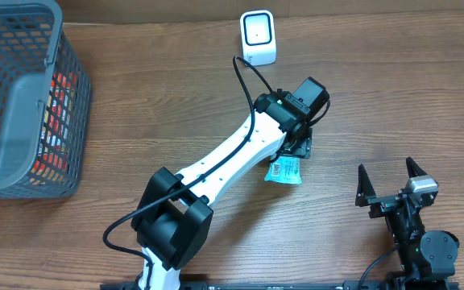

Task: Scan the item barcode
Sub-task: 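Hold the packets below the white scanner with the left gripper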

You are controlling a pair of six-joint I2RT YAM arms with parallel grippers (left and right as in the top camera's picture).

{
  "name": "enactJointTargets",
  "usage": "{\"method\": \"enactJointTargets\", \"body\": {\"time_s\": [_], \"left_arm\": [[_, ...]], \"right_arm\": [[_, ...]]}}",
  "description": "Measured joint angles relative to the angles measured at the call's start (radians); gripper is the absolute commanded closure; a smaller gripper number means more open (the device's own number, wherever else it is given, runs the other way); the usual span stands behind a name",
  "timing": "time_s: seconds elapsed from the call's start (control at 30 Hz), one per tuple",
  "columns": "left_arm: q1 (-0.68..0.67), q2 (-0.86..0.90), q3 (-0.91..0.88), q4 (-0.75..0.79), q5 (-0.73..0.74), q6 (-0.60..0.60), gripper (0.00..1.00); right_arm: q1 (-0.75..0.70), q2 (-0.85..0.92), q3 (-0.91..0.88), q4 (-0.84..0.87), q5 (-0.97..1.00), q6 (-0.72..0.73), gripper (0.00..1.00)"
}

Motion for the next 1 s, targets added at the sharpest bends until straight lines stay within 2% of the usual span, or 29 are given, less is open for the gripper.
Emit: {"method": "enactJointTargets", "body": {"time_s": [0.23,0.47,0.73,1.0], "left_arm": [[0.0,0.0,0.0,0.005,0.0,-0.001,0.41],[0.0,0.0,-0.001,0.009,0.0,0.01,0.6],[0.0,0.0,0.034,-0.031,-0.012,0.052,0.61],[0.006,-0.069,0.084,-0.152,-0.134,0.07,0.59]], "right_arm": [[0.0,0.0,0.0,0.0,0.0,0.001,0.0],[0.0,0.0,0.0,0.0,0.0,0.0,0.0],[0.0,0.0,0.0,0.0,0.0,0.0,0.0],[0.0,0.0,0.0,0.0,0.0,0.0,0.0]]}}
